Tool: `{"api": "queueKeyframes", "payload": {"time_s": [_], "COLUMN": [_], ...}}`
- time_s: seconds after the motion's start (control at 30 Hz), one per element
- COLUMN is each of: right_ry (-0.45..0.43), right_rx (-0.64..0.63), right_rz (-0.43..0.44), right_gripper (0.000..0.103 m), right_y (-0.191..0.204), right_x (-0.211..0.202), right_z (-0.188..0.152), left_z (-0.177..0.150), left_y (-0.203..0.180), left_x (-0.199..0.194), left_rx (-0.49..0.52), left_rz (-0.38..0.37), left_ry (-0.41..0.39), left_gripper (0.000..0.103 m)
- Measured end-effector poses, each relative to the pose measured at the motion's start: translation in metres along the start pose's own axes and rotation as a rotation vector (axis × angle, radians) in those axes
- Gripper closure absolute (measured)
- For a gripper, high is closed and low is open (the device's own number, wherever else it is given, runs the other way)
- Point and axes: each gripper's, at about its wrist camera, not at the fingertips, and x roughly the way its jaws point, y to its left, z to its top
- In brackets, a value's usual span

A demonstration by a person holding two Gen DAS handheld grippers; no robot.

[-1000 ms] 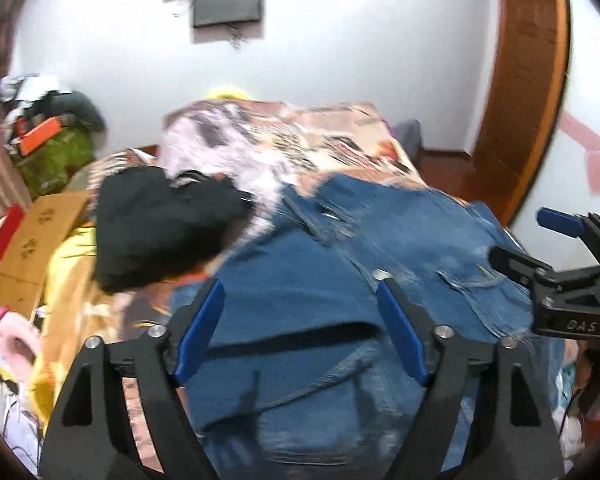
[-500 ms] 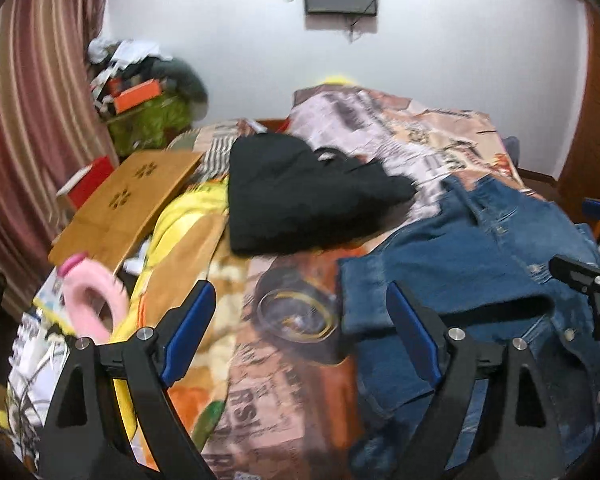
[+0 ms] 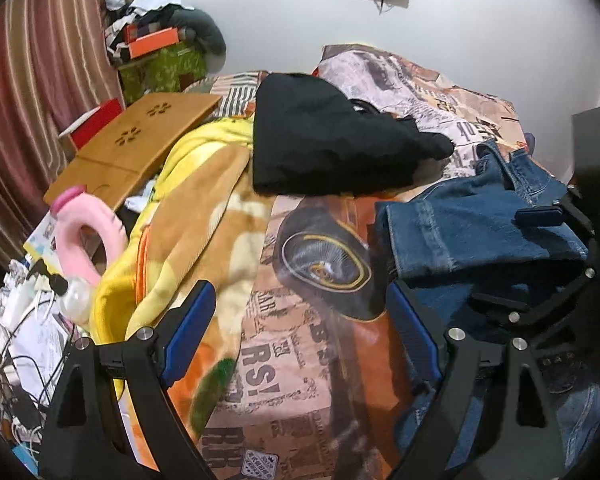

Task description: Fold large clothes

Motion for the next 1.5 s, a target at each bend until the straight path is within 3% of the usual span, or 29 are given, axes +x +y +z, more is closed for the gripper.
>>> {"api": "queueKeyframes", "payload": {"time_s": [0.07,0.2,0.3,0.37,0.4,0.5,0.73,1.03,1.17,1.33,1.5], "right_ry": [0.017,0.034,0.027,0.018,0.013,-0.028,-0.167,-0.303,-0.294,-0.230,-0.185], "right_rx": [-0.001,0.021,0.078,0.109,0.125,0.176,0.268,0.534,0.697,0.923,1.022], "right_rz": [0.007,0.001,0.046,0.079,0.099,0.117,0.056,-0.042,-0.035,0.067,0.124], "right_gripper": [0.009,0.031,0.058,0.087,0.090,0.095,0.096,0.096,0.096,0.096,0.096], "right_y": [-0.001,-0.006,-0.017,-0.022,-0.024,-0.033,-0.064,-0.138,-0.169,-0.203,-0.210], "right_x": [0.009,0.018,0.020,0.019,0.017,0.007,-0.043,-0.107,-0.111,-0.090,-0.075], "right_z": [0.004,0.009,0.011,0.012,0.011,0.008,-0.006,-0.063,-0.103,-0.161,-0.199], "left_z": [-0.003,-0.007,-0.009,-0.009,-0.009,-0.007,0.000,0.006,0.003,-0.007,-0.021], "left_y": [0.002,0.004,0.003,0.000,0.000,-0.006,-0.023,-0.059,-0.076,-0.094,-0.104], "left_x": [0.003,0.007,0.009,0.009,0.009,0.008,0.004,0.008,0.017,0.038,0.049], "left_rx": [-0.006,-0.018,-0.025,-0.021,-0.019,-0.007,0.023,0.074,0.104,0.153,0.194], "left_rz": [0.006,0.004,-0.002,-0.005,-0.006,-0.009,-0.028,-0.078,-0.098,-0.091,-0.075], "left_ry": [0.010,0.023,0.033,0.037,0.037,0.036,0.025,0.037,0.063,0.134,0.174], "left_gripper": [0.016,0.016,0.016,0.016,0.016,0.016,0.016,0.016,0.016,0.016,0.015]}}
